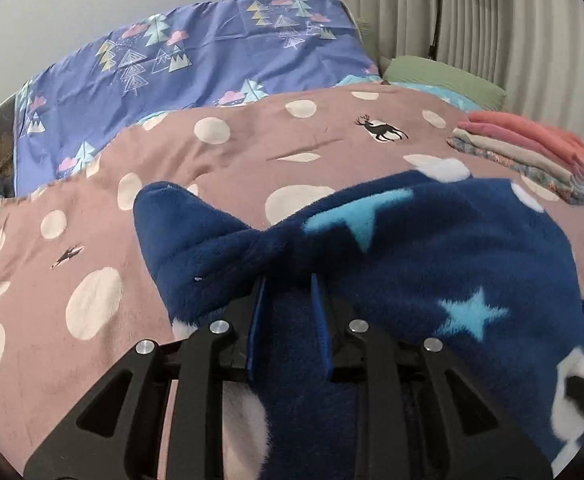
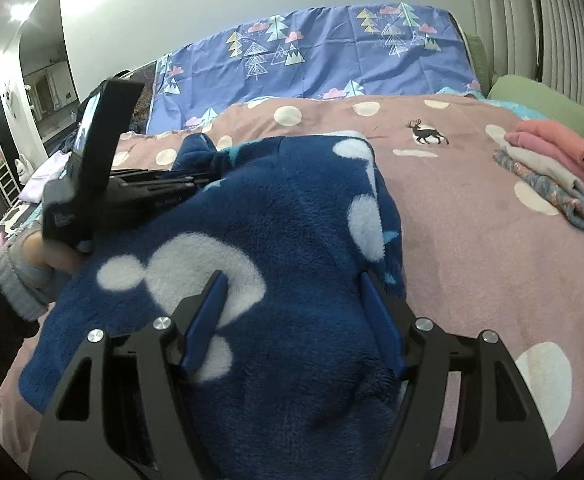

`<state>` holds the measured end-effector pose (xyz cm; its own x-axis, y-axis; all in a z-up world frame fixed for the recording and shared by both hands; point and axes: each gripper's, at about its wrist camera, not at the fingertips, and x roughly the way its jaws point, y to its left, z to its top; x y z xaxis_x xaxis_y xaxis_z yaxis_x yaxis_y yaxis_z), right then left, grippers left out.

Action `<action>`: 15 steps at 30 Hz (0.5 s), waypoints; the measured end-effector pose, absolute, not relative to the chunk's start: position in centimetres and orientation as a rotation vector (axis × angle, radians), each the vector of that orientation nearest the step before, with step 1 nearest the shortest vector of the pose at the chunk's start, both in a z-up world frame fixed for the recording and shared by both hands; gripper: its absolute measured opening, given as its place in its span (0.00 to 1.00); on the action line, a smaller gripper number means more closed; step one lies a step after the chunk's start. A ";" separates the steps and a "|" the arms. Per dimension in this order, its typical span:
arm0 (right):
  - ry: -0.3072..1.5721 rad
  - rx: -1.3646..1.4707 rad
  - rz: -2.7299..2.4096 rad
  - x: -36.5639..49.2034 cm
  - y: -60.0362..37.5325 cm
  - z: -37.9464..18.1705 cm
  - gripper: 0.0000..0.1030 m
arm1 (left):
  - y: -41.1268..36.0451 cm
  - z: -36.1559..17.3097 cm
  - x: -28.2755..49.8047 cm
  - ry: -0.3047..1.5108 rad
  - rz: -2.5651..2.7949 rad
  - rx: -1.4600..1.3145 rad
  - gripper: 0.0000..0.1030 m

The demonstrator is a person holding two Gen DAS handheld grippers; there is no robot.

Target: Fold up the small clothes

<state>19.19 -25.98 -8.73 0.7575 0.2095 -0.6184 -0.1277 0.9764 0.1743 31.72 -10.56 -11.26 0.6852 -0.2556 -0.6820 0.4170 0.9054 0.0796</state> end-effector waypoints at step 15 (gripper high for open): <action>0.676 0.142 0.190 19.4 -26.4 -8.9 0.67 | -7.7 -10.6 37.2 0.787 -0.419 0.115 0.40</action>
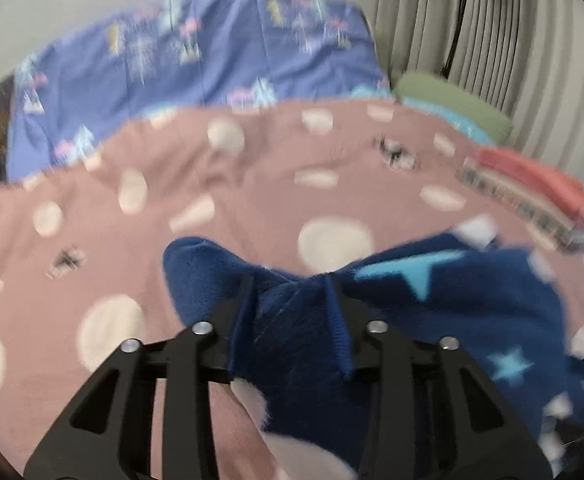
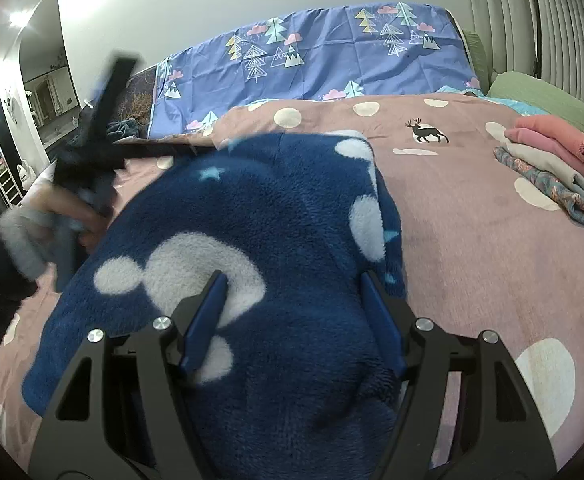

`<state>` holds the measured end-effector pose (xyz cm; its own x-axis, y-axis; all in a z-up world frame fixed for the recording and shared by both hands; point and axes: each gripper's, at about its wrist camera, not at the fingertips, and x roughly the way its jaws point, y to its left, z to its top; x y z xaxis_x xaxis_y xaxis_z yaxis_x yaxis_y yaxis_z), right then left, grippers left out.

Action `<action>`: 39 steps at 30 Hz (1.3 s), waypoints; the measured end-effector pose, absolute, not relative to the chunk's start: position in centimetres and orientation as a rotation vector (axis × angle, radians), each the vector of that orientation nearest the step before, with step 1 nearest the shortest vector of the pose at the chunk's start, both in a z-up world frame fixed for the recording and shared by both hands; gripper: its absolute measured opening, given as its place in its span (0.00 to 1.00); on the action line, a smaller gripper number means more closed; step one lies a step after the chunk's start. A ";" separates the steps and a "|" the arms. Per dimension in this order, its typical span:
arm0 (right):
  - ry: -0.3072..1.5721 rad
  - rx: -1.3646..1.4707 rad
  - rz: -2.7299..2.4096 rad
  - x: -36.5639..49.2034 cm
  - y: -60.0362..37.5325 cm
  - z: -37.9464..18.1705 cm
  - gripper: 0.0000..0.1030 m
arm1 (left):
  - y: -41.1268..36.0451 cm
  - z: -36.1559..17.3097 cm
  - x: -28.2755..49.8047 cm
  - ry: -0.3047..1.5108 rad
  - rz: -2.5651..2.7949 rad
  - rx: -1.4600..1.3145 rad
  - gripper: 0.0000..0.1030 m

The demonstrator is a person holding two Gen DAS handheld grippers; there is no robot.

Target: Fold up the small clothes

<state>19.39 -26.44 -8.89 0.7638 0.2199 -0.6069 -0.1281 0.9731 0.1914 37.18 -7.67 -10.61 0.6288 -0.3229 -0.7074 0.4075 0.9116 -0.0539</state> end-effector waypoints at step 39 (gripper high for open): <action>0.671 0.081 0.189 18.6 -25.9 -8.1 0.68 | -8.2 -10.8 29.7 0.757 -0.549 0.084 0.77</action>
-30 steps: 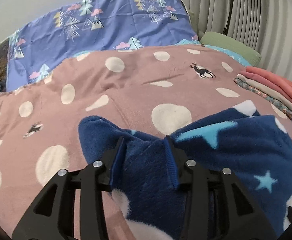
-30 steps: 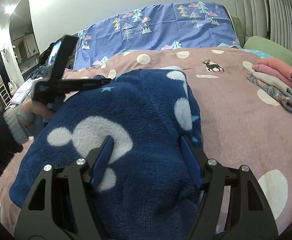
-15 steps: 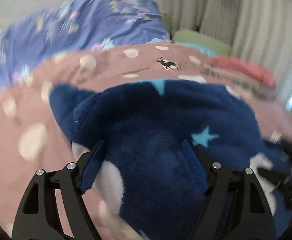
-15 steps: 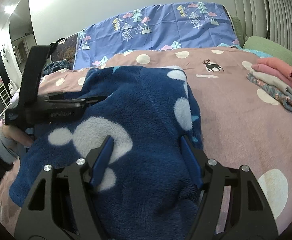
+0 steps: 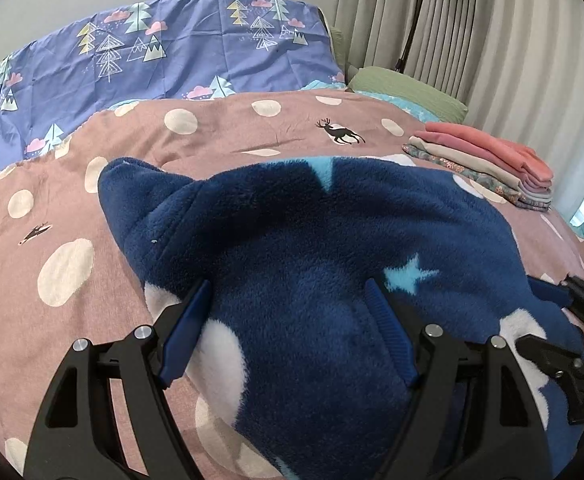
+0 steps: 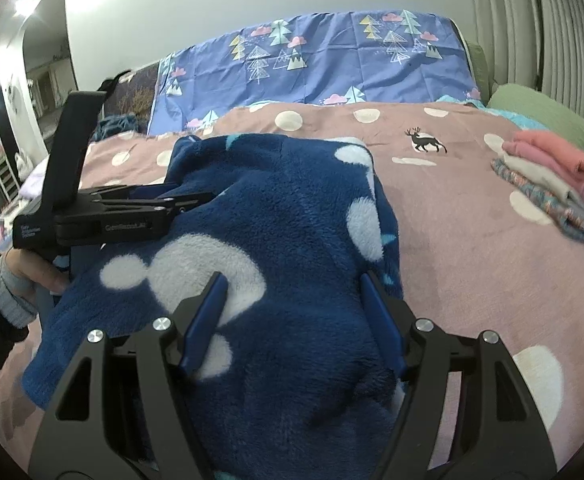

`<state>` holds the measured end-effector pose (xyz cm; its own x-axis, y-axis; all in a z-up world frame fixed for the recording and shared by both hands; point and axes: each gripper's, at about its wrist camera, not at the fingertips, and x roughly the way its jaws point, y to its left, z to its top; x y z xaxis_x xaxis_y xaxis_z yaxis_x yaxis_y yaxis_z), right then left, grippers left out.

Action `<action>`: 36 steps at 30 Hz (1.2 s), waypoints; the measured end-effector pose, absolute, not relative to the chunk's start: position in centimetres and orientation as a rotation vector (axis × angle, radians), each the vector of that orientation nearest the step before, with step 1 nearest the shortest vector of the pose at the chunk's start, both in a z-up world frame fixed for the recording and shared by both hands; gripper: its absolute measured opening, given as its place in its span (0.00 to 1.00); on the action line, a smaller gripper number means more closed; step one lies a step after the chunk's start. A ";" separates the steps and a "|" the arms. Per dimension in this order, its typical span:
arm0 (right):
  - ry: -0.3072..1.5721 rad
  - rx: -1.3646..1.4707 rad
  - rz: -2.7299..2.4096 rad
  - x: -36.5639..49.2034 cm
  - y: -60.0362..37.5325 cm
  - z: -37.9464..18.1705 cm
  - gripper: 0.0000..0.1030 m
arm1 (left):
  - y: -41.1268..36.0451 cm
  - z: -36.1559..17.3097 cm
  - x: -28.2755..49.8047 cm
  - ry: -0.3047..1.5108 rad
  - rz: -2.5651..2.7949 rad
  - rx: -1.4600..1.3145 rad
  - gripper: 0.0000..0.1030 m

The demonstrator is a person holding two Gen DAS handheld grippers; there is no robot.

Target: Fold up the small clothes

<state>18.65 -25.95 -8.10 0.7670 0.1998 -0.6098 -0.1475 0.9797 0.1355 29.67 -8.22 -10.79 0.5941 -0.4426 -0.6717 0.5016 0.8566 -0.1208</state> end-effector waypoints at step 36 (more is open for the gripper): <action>0.817 0.072 0.160 30.9 -25.7 -8.3 0.18 | -5.1 -5.5 32.8 0.713 -0.449 -0.031 0.64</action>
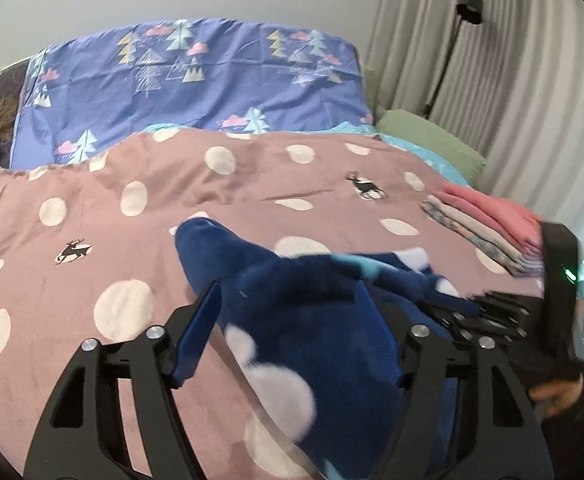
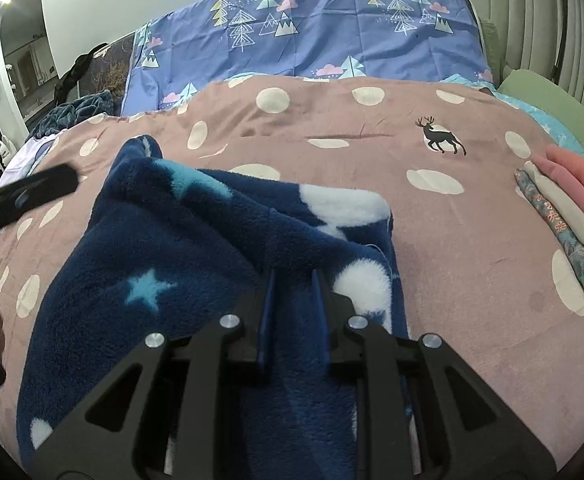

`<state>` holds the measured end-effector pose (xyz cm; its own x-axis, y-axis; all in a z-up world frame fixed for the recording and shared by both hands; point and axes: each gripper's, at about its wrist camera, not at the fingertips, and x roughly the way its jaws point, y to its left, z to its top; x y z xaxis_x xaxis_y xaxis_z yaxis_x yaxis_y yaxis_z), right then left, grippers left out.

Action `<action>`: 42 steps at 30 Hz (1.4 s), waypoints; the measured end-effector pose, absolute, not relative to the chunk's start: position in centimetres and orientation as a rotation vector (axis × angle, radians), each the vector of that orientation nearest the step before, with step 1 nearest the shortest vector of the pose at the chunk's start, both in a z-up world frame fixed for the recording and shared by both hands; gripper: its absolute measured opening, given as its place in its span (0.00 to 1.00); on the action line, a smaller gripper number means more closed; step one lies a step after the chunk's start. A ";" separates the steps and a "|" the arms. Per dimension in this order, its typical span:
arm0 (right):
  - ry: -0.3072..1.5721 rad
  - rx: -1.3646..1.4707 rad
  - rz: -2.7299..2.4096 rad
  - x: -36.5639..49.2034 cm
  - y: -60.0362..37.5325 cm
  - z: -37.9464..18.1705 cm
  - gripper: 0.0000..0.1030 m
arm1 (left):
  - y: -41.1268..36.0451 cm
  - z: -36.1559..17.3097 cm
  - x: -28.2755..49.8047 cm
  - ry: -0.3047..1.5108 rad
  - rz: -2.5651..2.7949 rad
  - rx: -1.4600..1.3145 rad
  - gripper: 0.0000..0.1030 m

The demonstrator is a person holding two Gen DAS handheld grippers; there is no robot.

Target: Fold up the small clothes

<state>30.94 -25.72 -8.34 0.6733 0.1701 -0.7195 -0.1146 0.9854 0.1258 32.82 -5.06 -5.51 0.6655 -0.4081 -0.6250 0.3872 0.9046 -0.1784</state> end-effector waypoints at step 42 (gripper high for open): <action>0.811 0.089 0.146 30.7 -25.8 -8.8 0.19 | -10.0 -7.8 7.3 0.674 -0.509 0.343 0.85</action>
